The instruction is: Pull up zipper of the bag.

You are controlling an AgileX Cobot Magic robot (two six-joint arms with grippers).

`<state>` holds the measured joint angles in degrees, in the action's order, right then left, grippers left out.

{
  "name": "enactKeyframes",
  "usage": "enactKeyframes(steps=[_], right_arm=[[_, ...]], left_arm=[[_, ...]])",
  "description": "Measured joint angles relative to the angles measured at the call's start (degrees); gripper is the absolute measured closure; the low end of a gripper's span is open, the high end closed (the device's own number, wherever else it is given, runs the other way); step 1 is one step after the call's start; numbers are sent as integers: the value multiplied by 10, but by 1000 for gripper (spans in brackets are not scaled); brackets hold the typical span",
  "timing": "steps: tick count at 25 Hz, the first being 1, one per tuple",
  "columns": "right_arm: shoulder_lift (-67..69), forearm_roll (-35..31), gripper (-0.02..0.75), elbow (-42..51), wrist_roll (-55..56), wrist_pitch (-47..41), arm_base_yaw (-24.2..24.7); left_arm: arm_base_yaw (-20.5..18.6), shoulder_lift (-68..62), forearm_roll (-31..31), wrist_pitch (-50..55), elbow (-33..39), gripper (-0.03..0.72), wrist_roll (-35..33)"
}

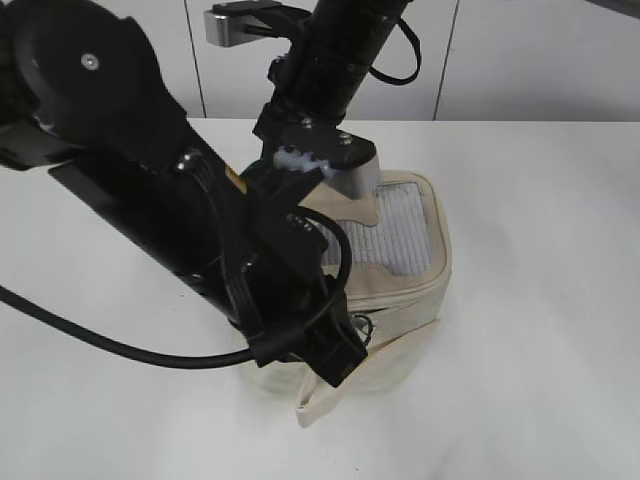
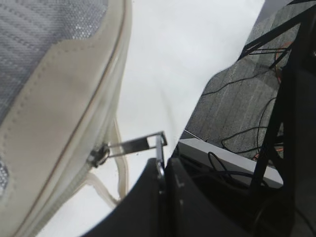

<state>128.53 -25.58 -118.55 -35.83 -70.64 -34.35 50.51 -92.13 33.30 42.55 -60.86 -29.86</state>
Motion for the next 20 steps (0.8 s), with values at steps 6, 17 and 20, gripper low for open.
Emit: enactKeyframes(steps=[6, 17, 20], right_arm=[[0, -1, 708, 0, 1, 0, 0], [0, 1, 694, 0, 11, 1, 0], [-1, -3, 621, -2, 17, 3, 1]], left_arm=[[3, -16, 28, -23, 0, 691, 0], [5, -5, 5, 29, -1, 510, 22], [6, 18, -34, 25, -1, 287, 59]])
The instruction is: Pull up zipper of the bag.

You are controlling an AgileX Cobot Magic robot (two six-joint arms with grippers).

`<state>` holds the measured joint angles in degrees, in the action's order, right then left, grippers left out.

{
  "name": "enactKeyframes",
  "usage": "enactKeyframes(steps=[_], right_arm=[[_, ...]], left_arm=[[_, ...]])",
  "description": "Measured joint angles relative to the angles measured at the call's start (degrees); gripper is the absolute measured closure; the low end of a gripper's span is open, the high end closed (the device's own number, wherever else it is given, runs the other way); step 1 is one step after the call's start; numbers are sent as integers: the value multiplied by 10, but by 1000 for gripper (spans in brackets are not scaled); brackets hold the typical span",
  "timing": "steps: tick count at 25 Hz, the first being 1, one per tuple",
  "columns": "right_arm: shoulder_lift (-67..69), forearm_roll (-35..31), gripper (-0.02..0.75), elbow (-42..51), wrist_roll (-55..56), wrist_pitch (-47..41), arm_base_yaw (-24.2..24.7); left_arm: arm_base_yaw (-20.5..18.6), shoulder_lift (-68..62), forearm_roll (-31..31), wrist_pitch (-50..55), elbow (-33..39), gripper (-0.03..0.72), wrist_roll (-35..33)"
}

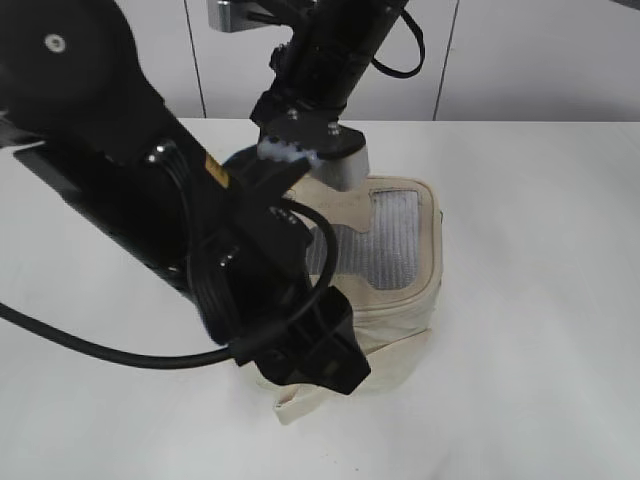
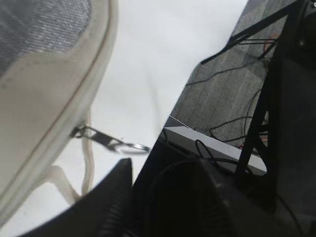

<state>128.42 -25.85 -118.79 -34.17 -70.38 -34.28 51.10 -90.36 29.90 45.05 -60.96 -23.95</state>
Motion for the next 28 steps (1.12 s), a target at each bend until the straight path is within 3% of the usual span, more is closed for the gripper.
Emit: enactKeyframes(steps=[3, 8, 10, 14, 21, 28], right_arm=[[-8, -10, 489, -4, 9, 2, 0], [-12, 2, 264, -6, 34, 3, 2], [-16, 23, 221, -6, 47, 3, 4], [-32, 43, 198, -6, 74, 3, 25], [-68, 50, 194, -5, 129, 3, 110], [-134, 52, 194, 80, 145, 5, 176]], left_arm=[[0, 24, -43, -13, 0, 178, 18], [-12, 65, -85, -16, 0, 148, 28], [-34, 78, -89, -16, 0, 146, 29], [-93, 96, -93, -19, 0, 145, 33], [-205, 87, -96, -69, -16, 145, 33], [-228, -18, -97, -33, -139, 145, 12]])
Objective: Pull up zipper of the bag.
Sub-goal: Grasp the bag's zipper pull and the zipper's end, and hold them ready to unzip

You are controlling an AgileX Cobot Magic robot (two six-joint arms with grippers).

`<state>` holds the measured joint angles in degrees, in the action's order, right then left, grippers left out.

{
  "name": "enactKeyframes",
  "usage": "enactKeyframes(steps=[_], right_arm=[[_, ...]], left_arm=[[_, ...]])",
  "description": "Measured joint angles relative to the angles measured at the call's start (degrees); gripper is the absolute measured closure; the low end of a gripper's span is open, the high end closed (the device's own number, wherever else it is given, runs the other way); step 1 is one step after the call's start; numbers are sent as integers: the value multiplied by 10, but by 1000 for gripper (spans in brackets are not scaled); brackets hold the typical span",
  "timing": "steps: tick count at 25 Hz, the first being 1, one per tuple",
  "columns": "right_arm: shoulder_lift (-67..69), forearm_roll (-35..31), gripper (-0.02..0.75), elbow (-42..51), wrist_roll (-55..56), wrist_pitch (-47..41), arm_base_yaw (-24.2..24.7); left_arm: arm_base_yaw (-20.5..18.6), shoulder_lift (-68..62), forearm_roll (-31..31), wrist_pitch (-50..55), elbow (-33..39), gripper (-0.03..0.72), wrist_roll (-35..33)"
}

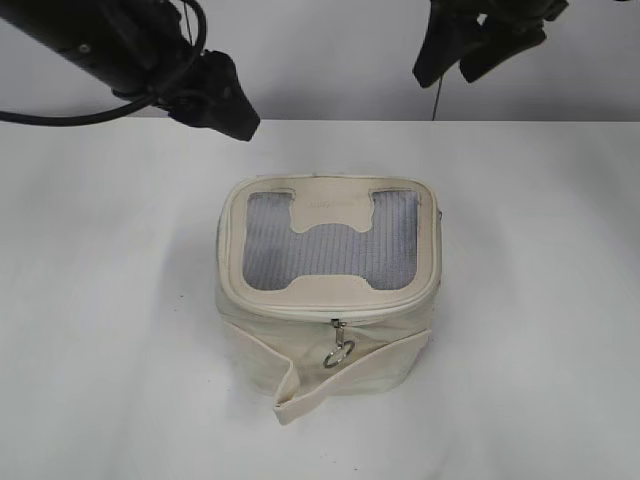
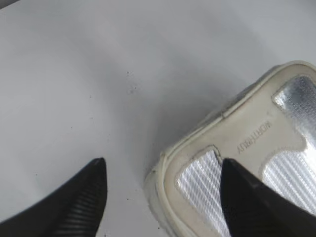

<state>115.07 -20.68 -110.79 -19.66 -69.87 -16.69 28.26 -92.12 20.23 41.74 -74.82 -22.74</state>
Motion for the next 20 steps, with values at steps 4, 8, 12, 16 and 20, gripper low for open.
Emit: enactKeyframes(steps=[4, 8, 12, 16, 20], right_arm=[[-41, 7, 192, 80, 1, 0, 17], [-80, 39, 192, 154, 4, 0, 20], [-115, 70, 192, 217, 27, 0, 20], [-142, 99, 192, 264, 57, 0, 20], [-160, 112, 192, 296, 81, 0, 20]], left_arm=[[0, -75, 3, 41, -89, 143, -36], [0, -146, 52, 82, -177, 143, -96], [0, -214, 145, 132, -254, 143, -169], [1, -272, 203, 170, -312, 143, -203], [10, -314, 226, 203, -355, 143, -218]])
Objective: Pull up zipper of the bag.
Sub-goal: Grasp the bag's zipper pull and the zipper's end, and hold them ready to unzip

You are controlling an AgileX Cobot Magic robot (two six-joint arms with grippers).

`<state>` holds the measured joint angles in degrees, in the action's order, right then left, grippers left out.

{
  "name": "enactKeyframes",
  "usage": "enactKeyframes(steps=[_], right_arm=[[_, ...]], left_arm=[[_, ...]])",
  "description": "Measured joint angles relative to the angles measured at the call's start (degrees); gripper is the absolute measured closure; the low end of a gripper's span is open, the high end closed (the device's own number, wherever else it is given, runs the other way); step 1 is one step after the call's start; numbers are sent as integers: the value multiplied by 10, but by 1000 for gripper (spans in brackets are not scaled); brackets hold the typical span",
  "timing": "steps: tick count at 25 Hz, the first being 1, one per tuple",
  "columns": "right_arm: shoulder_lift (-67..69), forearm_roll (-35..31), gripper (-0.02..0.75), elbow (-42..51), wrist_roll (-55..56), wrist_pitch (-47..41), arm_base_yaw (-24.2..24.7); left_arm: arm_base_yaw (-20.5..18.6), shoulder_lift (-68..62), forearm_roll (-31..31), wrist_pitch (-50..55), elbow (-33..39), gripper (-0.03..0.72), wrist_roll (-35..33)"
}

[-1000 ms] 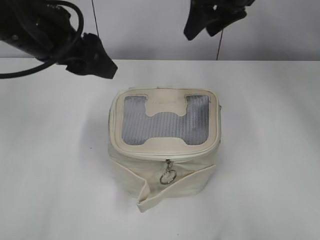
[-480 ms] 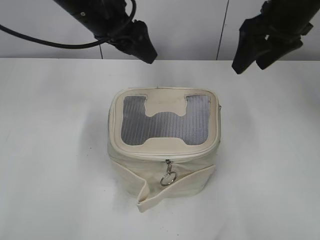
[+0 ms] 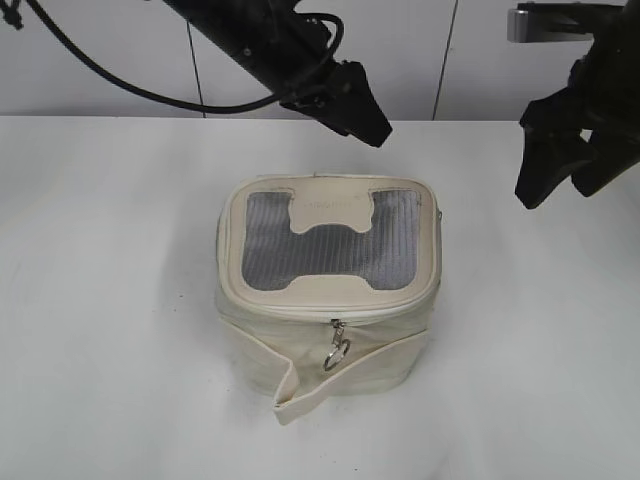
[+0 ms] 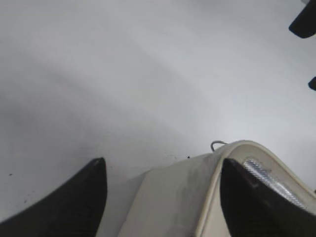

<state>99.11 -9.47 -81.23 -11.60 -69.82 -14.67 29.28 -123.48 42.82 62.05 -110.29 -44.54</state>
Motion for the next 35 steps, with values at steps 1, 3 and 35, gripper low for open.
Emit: enactKeyframes(steps=[1, 3, 35], right_arm=[[-3, 0, 192, 7, 2, 0, 0], [-4, 0, 192, 14, 4, 0, 0], [-5, -20, 192, 36, -1, 11, 0]], left_arm=[[4, -7, 4, 5, -6, 143, -1], [13, -21, 8, 13, -18, 143, -1], [58, -76, -23, 65, -40, 580, 2]])
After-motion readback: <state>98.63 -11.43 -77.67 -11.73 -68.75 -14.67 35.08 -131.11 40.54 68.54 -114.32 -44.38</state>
